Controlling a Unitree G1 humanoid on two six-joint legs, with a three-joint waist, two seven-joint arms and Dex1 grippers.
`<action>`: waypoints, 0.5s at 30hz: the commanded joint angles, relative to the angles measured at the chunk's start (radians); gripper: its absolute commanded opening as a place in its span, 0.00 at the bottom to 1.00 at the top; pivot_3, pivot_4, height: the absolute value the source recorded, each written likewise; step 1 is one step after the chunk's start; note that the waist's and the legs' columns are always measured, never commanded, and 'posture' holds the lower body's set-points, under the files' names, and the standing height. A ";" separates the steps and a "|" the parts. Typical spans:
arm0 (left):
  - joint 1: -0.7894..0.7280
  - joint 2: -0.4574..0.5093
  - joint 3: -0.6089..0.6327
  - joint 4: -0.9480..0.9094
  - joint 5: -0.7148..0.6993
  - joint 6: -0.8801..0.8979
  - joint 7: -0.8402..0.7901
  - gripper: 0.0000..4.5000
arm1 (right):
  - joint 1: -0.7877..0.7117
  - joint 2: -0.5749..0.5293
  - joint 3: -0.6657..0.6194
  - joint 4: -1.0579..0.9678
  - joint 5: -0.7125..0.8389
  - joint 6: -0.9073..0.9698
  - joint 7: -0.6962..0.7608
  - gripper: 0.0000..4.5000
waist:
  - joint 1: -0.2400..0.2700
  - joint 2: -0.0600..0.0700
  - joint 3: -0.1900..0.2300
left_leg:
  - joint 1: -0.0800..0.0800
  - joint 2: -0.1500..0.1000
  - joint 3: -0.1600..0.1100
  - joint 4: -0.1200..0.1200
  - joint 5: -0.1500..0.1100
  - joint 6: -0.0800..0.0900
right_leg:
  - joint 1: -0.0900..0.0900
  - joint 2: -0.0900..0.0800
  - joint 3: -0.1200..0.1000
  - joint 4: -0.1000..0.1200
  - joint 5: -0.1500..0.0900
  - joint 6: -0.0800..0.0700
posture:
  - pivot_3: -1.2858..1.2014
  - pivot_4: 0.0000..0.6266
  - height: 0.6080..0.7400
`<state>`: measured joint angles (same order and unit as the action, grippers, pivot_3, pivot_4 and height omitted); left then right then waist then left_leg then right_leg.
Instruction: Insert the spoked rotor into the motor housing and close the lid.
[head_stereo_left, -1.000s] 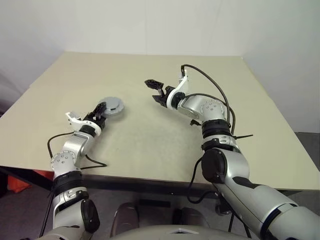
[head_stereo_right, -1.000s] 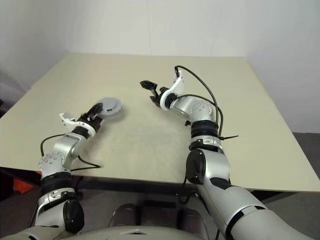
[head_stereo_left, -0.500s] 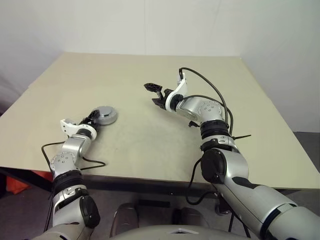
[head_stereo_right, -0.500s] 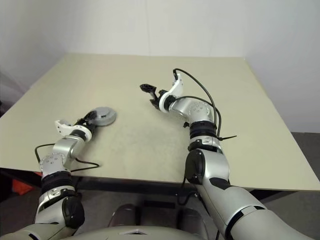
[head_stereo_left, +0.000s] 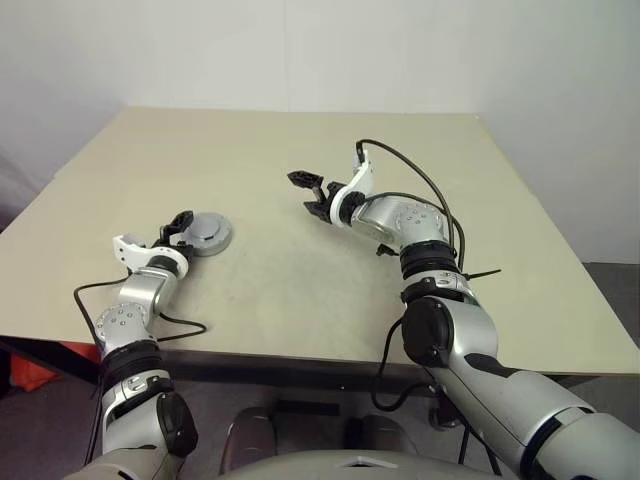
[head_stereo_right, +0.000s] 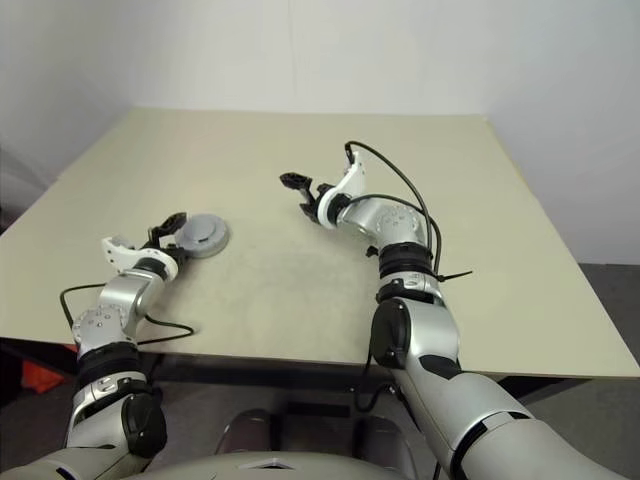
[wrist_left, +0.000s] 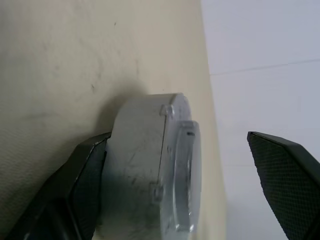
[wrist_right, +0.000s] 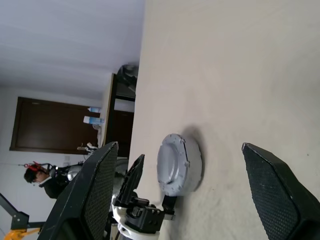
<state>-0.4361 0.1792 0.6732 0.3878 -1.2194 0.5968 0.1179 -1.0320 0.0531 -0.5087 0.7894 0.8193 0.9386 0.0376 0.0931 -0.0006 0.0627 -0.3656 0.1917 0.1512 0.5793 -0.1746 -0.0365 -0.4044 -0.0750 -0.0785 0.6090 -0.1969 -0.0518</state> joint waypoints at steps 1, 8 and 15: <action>0.002 0.009 0.017 -0.016 0.030 -0.031 0.012 0.99 | -0.028 -0.002 -0.002 -0.009 0.006 0.007 0.004 1.00 | 0.000 0.000 0.000 | 0.000 0.000 0.000 0.000 0.000 0.000 | 0.000 0.000 0.000 0.000 0.000 0.000 | 0.52 0.00 1.00; -0.002 0.005 0.020 -0.021 0.039 -0.037 0.009 0.99 | -0.031 -0.004 -0.002 0.006 0.003 0.018 0.005 1.00 | 0.000 0.000 0.000 | 0.002 0.000 0.000 0.000 0.000 0.000 | 0.001 0.000 0.000 0.000 0.000 0.000 | 0.52 0.00 1.00; -0.005 0.000 0.028 -0.034 0.073 -0.097 0.025 0.99 | -0.030 -0.007 0.002 0.037 -0.013 0.007 0.014 1.00 | 0.000 0.000 0.000 | 0.002 0.000 0.000 0.000 0.000 0.000 | 0.001 0.000 0.000 0.000 0.000 0.000 | 0.52 0.00 1.00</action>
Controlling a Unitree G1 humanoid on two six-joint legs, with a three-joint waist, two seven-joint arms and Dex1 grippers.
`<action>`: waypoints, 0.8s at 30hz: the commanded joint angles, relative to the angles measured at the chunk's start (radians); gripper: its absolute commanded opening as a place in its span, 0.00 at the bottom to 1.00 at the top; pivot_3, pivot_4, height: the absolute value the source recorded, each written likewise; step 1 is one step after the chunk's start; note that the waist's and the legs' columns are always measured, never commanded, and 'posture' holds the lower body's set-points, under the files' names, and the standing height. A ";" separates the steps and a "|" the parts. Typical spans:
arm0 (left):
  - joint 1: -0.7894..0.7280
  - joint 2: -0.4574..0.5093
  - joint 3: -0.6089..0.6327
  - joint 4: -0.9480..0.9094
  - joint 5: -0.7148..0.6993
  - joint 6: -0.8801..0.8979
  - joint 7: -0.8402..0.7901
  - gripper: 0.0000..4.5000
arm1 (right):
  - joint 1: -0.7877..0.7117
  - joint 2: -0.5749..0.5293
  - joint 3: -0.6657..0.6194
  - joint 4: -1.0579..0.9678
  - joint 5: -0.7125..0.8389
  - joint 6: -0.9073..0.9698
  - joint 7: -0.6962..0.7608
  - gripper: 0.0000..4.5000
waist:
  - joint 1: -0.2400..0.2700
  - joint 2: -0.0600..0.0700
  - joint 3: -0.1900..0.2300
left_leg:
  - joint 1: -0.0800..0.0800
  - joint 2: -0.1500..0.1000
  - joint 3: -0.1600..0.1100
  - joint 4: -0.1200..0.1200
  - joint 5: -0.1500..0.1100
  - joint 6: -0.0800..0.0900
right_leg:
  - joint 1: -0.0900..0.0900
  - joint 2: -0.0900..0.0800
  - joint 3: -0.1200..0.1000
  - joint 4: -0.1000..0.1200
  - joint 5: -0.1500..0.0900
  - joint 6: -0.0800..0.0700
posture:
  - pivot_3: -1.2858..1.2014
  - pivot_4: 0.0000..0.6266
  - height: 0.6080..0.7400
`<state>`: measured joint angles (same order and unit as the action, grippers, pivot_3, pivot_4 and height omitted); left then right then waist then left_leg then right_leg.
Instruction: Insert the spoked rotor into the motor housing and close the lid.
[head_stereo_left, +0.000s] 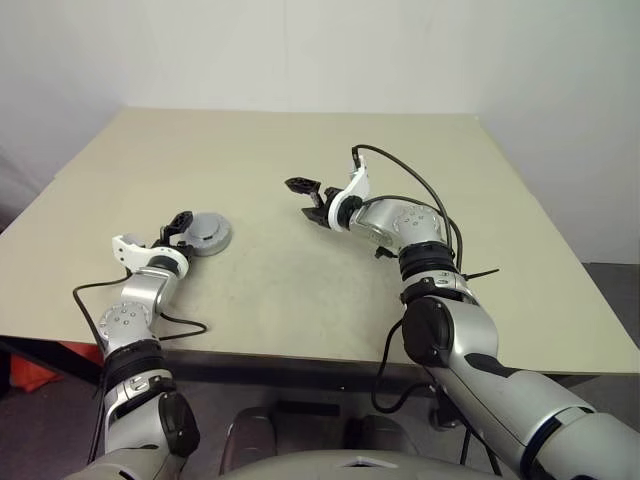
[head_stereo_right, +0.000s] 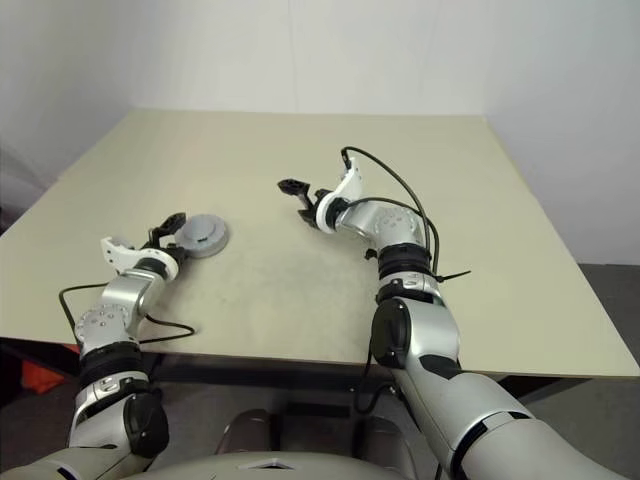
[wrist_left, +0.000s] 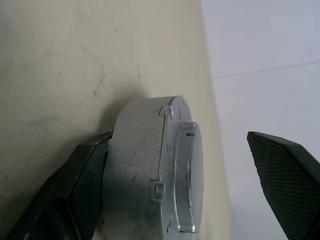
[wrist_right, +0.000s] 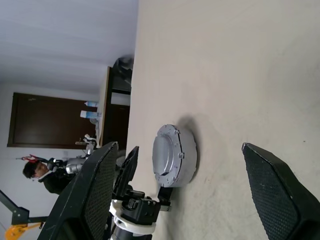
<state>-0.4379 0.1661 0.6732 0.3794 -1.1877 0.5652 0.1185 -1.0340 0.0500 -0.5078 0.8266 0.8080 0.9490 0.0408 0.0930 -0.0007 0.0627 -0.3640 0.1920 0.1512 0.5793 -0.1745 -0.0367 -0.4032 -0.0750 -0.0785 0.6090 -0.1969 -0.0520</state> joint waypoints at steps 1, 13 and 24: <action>-0.004 0.013 0.029 -0.027 0.052 -0.083 0.028 0.99 | -0.028 -0.004 0.002 0.002 -0.004 -0.004 0.013 1.00 | -0.001 0.000 0.000 | 0.000 0.000 0.000 0.000 0.000 0.000 | 0.000 0.000 0.000 0.000 0.000 0.000 | 0.52 0.00 1.00; -0.003 0.036 -0.003 -0.025 0.261 -0.261 0.102 0.99 | -0.032 -0.005 0.009 0.017 -0.028 -0.010 0.037 1.00 | -0.004 0.000 0.000 | 0.001 0.001 0.000 0.000 0.000 0.000 | 0.000 0.000 0.000 0.000 0.000 0.000 | 0.52 0.00 1.00; 0.035 0.094 -0.282 -0.229 0.437 -0.164 -0.191 0.99 | 0.127 -0.081 0.276 -0.154 -0.250 -0.254 0.368 1.00 | 0.028 -0.002 -0.001 | -0.003 0.000 0.000 0.000 0.000 0.000 | 0.000 0.000 -0.001 -0.002 0.000 -0.001 | 0.52 0.00 1.00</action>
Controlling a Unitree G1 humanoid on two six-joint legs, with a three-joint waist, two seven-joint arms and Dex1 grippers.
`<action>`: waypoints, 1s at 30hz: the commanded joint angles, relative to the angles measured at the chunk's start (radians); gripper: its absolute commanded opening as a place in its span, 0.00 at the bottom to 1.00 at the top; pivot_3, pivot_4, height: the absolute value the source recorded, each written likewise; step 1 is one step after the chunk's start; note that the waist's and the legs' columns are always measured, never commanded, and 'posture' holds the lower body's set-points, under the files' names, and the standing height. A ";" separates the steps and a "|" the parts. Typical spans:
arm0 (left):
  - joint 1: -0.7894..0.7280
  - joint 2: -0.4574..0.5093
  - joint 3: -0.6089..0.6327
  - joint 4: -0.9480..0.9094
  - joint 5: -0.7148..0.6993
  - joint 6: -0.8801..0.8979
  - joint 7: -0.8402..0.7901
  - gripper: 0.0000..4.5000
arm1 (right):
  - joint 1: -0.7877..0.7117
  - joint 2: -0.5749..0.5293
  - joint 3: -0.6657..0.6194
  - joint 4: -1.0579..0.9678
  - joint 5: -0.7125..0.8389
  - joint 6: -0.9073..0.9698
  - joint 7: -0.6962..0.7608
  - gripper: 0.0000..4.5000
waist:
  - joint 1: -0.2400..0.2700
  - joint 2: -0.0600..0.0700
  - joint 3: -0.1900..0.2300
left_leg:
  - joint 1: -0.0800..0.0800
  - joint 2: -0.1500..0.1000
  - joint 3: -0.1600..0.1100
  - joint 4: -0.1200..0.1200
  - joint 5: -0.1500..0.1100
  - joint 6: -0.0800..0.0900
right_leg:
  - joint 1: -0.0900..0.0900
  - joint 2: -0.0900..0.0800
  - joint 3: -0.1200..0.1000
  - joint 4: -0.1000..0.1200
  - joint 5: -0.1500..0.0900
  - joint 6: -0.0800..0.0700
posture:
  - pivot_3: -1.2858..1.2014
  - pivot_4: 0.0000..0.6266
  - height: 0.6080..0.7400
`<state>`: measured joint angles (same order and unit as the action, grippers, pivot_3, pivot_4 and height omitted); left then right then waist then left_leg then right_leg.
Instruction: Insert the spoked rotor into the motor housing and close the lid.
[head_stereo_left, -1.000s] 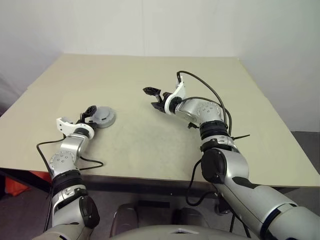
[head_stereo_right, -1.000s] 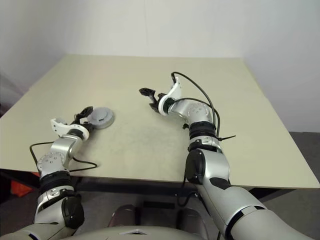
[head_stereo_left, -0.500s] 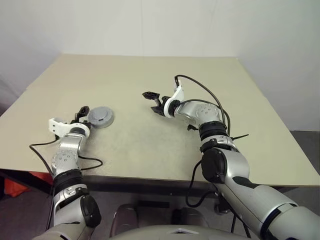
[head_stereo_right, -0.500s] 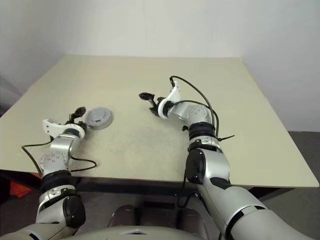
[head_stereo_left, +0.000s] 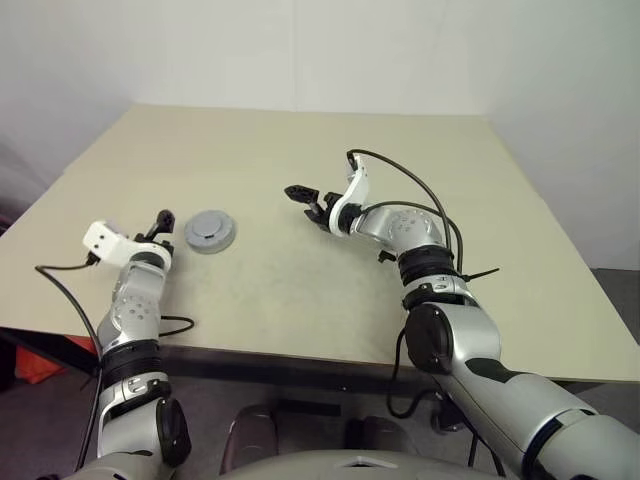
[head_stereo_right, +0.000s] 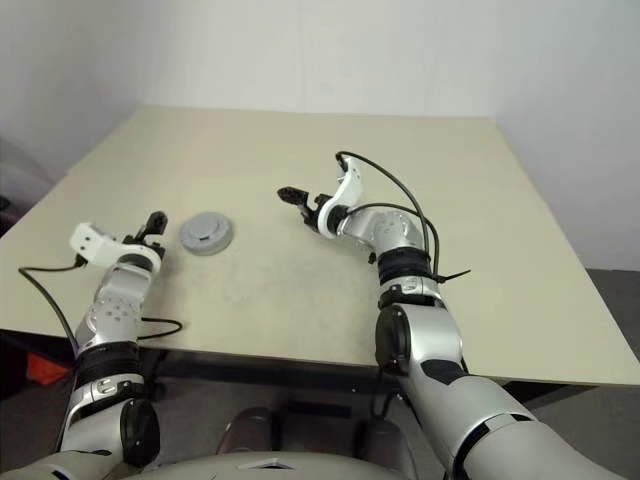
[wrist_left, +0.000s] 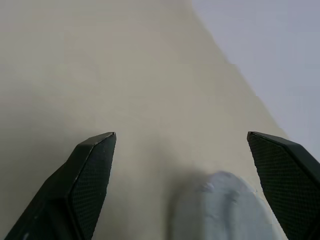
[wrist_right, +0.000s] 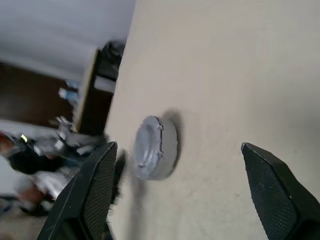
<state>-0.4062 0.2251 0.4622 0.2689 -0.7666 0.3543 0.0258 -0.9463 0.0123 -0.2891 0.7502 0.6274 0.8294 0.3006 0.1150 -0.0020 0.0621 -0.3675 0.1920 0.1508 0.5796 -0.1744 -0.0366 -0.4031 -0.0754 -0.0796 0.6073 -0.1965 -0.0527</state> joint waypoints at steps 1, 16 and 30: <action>0.006 0.040 -0.085 -0.139 0.012 0.064 -0.120 0.99 | 0.054 -0.053 0.069 -0.086 -0.086 -0.175 0.132 1.00 | 0.009 0.000 0.000 | 0.000 0.000 0.000 0.000 0.000 0.000 | 0.000 0.000 0.000 0.000 0.000 0.000 | 0.52 0.00 1.00; 0.103 0.182 -0.362 -0.378 0.230 0.023 -0.486 0.99 | 0.109 -0.402 0.159 -0.012 -0.201 -0.464 0.820 1.00 | 0.008 0.000 0.000 | 0.001 0.000 0.001 0.002 -0.001 0.003 | 0.001 0.000 0.000 0.001 0.003 -0.007 | 0.52 0.00 1.00; 0.099 0.138 -0.415 -0.299 0.313 -0.041 -0.614 0.99 | 0.151 -0.507 0.295 0.058 -0.383 -0.651 1.027 1.00 | 0.007 0.001 0.000 | -0.001 0.004 0.002 0.018 -0.007 0.015 | 0.004 0.000 -0.001 0.002 0.004 -0.009 | 0.52 0.00 1.00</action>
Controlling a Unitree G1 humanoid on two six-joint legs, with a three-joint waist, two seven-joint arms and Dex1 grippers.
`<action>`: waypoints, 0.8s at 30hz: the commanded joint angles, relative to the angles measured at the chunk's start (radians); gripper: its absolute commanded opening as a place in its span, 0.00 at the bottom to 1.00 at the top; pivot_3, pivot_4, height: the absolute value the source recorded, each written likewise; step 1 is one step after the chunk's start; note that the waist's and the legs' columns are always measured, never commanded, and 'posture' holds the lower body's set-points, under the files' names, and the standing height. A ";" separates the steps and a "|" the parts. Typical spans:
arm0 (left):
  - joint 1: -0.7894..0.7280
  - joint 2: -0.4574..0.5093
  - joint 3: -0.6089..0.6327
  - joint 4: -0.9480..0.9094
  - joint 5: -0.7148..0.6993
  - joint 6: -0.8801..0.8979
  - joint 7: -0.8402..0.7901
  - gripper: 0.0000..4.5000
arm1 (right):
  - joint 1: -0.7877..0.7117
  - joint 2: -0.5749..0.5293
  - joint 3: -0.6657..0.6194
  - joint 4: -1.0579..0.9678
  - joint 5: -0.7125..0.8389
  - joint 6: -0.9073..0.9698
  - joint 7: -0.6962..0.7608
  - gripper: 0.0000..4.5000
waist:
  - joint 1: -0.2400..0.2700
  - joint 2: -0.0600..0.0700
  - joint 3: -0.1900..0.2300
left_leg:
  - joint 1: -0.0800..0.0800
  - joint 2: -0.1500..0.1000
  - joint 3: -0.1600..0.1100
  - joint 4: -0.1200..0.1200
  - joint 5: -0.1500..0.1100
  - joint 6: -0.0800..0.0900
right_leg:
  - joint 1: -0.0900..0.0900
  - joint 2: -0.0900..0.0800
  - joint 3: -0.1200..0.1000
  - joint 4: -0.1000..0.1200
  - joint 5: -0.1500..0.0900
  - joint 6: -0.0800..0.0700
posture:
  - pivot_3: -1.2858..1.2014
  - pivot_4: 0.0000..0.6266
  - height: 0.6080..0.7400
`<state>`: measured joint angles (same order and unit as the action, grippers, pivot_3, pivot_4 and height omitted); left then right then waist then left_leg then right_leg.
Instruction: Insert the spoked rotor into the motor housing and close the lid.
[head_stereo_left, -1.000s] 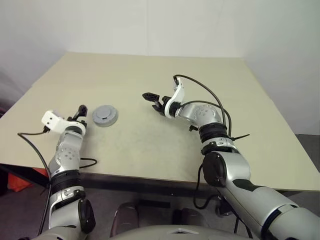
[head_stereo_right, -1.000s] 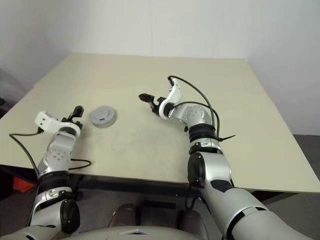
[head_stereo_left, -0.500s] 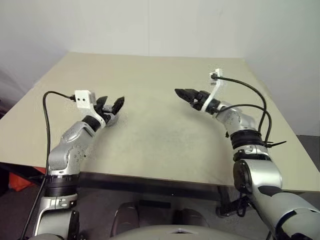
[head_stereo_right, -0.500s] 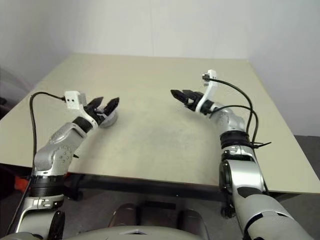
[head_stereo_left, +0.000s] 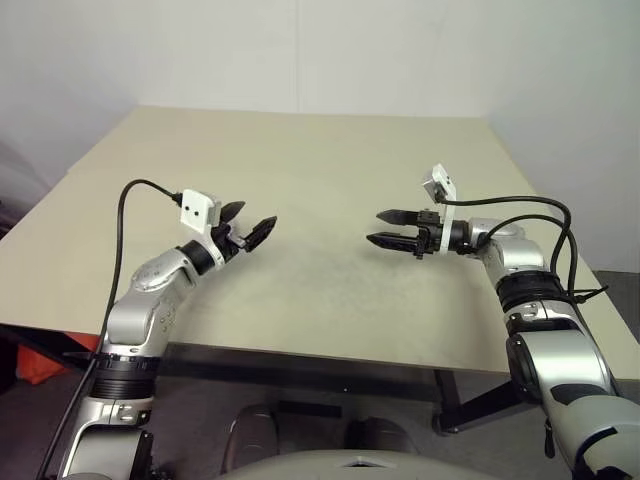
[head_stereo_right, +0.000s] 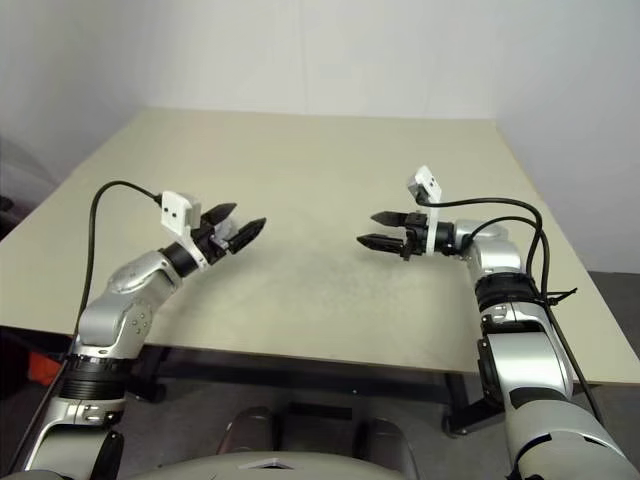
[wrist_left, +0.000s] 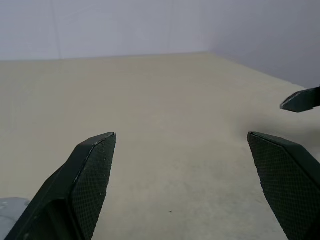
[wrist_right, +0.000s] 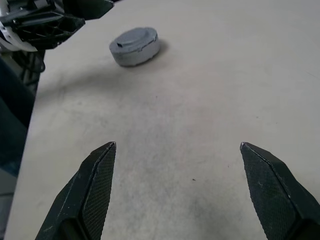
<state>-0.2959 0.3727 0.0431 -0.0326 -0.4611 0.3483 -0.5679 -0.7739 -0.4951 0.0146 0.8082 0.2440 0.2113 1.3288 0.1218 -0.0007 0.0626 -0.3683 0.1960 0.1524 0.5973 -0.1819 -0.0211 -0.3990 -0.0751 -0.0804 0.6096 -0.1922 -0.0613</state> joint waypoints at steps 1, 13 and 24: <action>-0.012 -0.015 0.003 0.005 0.007 -0.035 -0.027 0.99 | -0.024 0.007 -0.013 -0.002 0.001 -0.031 -0.005 1.00 | 0.000 0.000 0.000 | 0.000 0.000 0.000 0.000 0.000 0.000 | 0.001 0.000 0.000 0.000 -0.001 0.001 | 0.52 0.00 1.00; 0.006 -0.027 0.011 0.004 -0.052 0.047 -0.114 0.99 | -0.031 0.046 -0.023 0.025 -0.016 -0.066 -0.060 1.00 | 0.000 0.000 0.000 | 0.000 0.001 0.000 0.000 -0.001 0.002 | 0.000 0.000 0.000 0.001 0.001 -0.001 | 0.52 0.00 1.00; 0.020 0.007 0.018 -0.026 -0.064 0.103 -0.152 0.99 | -0.017 0.036 -0.026 0.010 -0.002 -0.056 -0.011 1.00 | 0.000 0.001 0.000 | 0.001 0.001 0.000 0.000 -0.001 0.002 | 0.000 0.000 0.000 0.001 0.001 -0.001 | 0.52 0.00 1.00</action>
<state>-0.2687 0.3690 0.0395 -0.0140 -0.5099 0.4476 -0.7121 -0.7744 -0.4464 0.0113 0.8523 0.2198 0.1611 1.3048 0.1221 -0.0001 0.0625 -0.3678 0.1972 0.1526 0.5977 -0.1831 -0.0192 -0.3986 -0.0748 -0.0806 0.6101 -0.1915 -0.0625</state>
